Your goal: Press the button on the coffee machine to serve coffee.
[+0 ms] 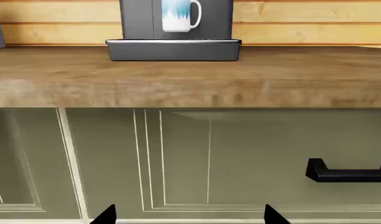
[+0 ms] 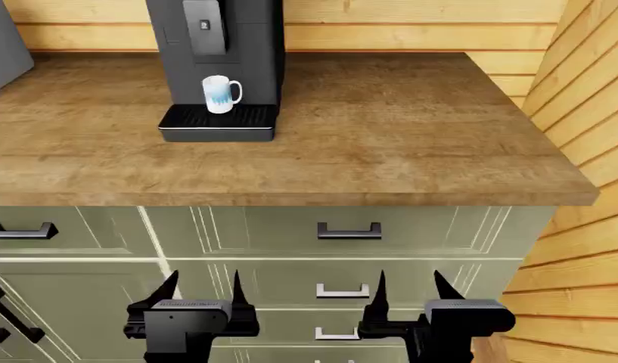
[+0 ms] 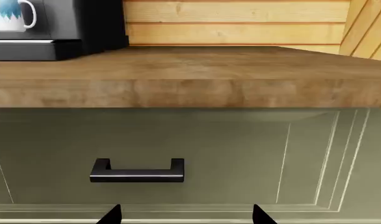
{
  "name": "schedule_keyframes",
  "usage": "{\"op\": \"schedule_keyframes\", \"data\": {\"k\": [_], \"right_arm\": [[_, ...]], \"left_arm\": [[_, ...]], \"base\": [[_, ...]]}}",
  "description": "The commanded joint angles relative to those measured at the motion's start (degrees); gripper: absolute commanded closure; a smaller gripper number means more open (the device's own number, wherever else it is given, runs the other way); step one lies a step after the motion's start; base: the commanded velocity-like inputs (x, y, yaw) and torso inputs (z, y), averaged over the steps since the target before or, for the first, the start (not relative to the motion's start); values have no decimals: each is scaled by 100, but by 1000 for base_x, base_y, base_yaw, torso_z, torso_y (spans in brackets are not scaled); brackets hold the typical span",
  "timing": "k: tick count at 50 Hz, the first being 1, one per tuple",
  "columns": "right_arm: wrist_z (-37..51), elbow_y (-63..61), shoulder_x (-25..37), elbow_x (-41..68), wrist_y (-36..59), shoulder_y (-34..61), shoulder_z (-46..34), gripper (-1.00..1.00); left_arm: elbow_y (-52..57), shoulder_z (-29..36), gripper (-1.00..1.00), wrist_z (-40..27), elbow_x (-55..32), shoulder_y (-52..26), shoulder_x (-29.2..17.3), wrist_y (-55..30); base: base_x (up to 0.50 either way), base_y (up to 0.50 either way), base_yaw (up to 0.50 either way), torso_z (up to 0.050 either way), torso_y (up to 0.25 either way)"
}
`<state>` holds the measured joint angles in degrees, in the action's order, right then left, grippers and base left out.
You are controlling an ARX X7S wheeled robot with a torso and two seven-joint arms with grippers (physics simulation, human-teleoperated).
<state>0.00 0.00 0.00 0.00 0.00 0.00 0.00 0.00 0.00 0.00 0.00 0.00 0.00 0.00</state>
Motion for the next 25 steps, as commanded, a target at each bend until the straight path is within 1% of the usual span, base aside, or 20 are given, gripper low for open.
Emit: {"op": "schedule_keyframes", "data": {"k": [1,6,15,19,25], "right_arm": [[99,-31,92,117,-37,-32,-95,-100],[248,-62,195,180,-21,-21,-217,-100],[301,29,311,314,-92,11,-377,-100],[358,17,361,291,67,28,-453,-100],[382,17,408,375,56,36,-504,-100]], "left_arm": [[-5,55,-100,-60,-144,20,-114,14],[-42,217,-100,-241,-129,-14,-189,36],[-38,296,-100,-329,-270,4,-340,62],[-58,356,-100,-366,-303,-12,-359,43],[-70,447,-100,-410,-317,-33,-410,-4]], "base": [[0,0,0,0,0],[0,0,0,0,0],[0,0,0,0,0],[0,0,0,0,0],[35,490,0,0,0]]}}
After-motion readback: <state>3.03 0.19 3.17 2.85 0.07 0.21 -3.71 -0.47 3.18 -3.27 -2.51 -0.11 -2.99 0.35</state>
